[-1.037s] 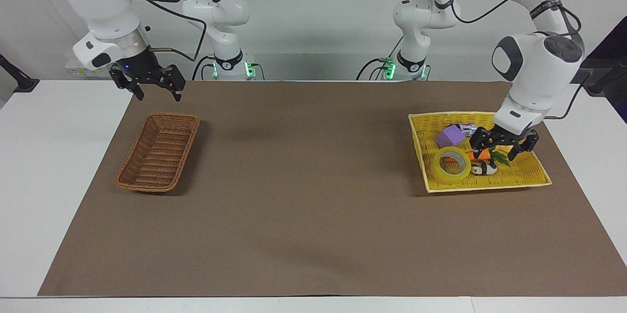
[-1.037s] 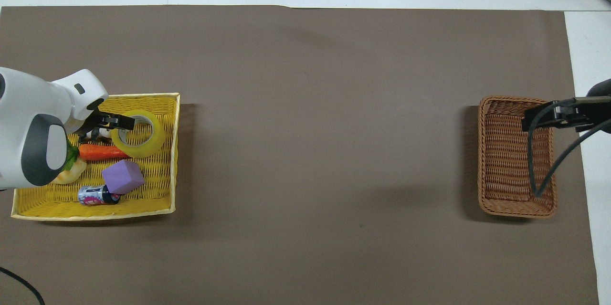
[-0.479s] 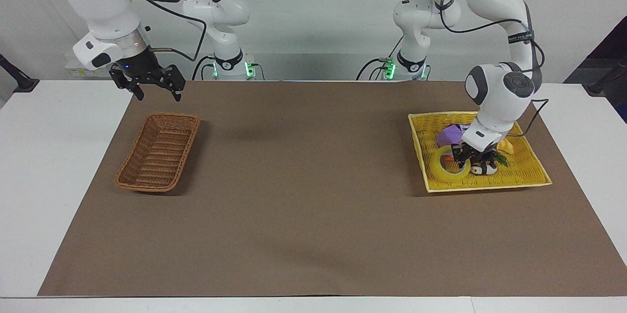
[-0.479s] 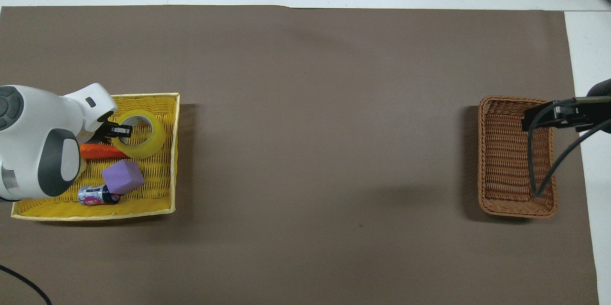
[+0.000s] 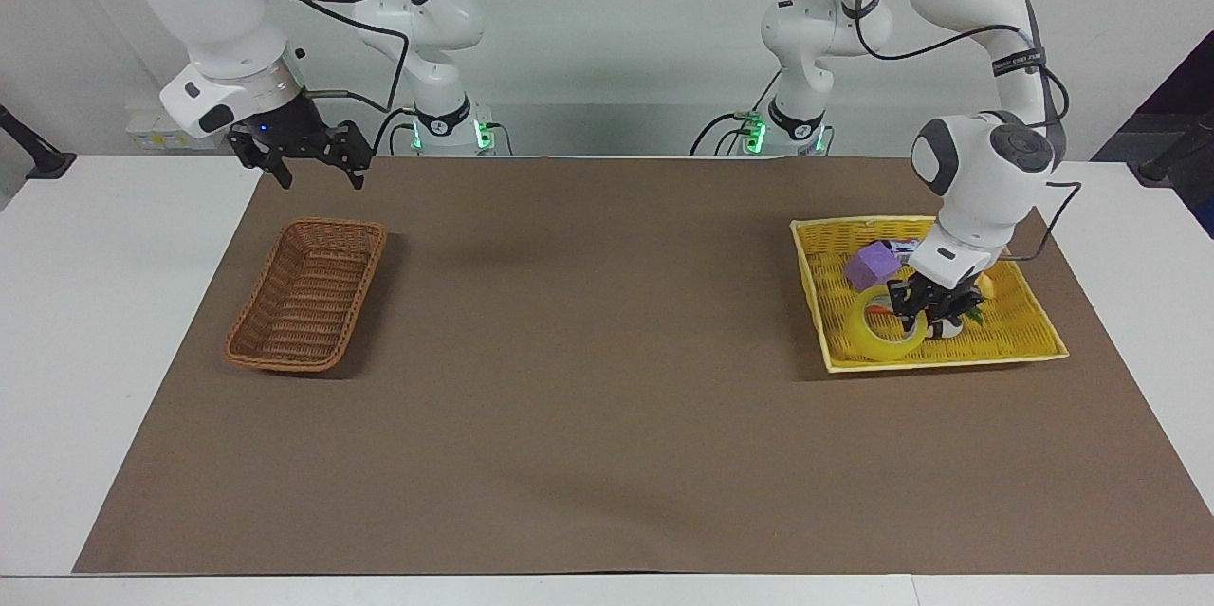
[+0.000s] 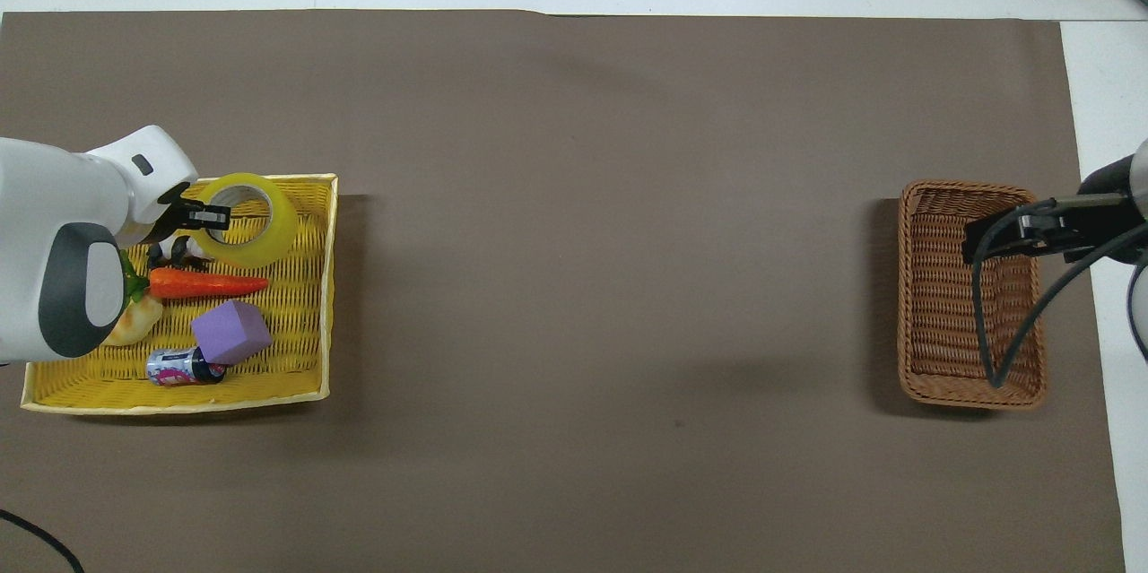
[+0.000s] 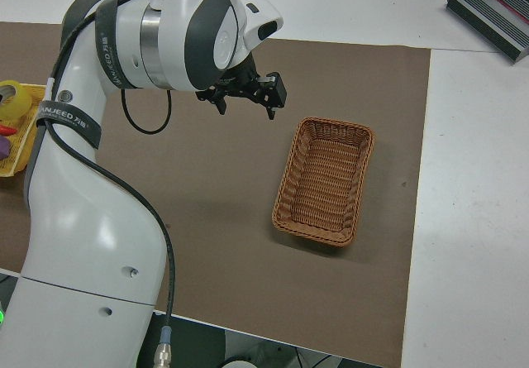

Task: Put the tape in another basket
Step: 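Reach the left gripper into the yellow basket and grasp the yellow tape roll, then lift the tape with the left gripper while the right gripper reaches toward it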

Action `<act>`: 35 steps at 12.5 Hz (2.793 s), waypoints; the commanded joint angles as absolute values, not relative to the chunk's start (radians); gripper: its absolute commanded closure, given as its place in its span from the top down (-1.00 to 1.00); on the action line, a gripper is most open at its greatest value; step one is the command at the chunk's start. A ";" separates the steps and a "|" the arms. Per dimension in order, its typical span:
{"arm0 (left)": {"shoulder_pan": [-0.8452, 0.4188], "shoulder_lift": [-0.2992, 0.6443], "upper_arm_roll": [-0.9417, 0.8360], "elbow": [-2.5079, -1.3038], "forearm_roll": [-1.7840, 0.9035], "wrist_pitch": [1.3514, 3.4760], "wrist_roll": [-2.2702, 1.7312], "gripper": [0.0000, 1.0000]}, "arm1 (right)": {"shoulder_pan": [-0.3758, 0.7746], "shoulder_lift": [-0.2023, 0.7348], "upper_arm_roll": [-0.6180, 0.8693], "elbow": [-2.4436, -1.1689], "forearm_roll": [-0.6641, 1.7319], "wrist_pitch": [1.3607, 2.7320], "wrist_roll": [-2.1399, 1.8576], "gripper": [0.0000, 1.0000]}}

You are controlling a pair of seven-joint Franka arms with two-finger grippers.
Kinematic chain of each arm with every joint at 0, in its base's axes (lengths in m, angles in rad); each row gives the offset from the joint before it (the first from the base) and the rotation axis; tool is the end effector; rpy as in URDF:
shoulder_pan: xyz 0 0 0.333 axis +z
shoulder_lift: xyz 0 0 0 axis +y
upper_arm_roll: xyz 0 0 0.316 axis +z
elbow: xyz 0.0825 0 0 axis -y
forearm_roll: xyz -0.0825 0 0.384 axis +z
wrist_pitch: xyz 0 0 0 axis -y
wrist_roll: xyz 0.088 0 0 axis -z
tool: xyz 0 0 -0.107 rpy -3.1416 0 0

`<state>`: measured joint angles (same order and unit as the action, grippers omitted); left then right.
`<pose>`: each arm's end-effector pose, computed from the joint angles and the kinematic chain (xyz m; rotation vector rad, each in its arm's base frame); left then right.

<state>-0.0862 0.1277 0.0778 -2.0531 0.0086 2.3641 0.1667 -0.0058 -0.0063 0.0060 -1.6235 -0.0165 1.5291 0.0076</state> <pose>0.5901 -0.0058 0.3946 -3.0851 0.2819 -0.2824 0.5462 -0.0017 0.5998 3.1217 -0.0115 -0.1375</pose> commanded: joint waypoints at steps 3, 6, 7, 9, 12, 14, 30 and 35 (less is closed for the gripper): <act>-0.119 0.022 0.068 -2.065 0.000 2.315 0.161 -1.00 | -0.018 -0.025 0.011 -1.635 -0.017 1.517 -0.017 1.00; -0.199 0.012 0.071 -2.071 -0.168 2.315 0.118 -1.00 | -0.023 -0.021 0.009 -1.631 -0.018 1.523 -0.015 1.00; -0.230 0.012 0.071 -2.071 -0.176 2.321 0.068 -1.00 | -0.015 -0.020 0.006 -1.631 -0.038 1.532 -0.017 1.00; -0.293 0.012 0.069 -2.071 -0.179 2.332 -0.036 -1.00 | -0.015 -0.028 0.011 -1.647 -0.012 1.542 -0.023 1.00; -0.374 0.020 0.069 -2.072 -0.265 2.344 -0.078 -1.00 | -0.026 -0.017 0.011 -1.681 0.095 1.534 -0.128 1.00; -0.425 0.021 0.069 -2.080 -0.374 2.356 -0.080 -1.00 | -0.020 -0.014 0.011 -1.744 0.202 1.564 -0.135 1.00; -0.647 0.014 0.071 -2.137 -0.423 2.437 -0.318 -1.00 | 0.242 0.158 0.012 -1.990 0.943 1.951 -0.084 1.00; -0.649 0.014 0.071 -2.148 -0.423 2.430 -0.322 -1.00 | 0.279 0.215 0.014 -1.990 1.069 2.055 -0.052 1.00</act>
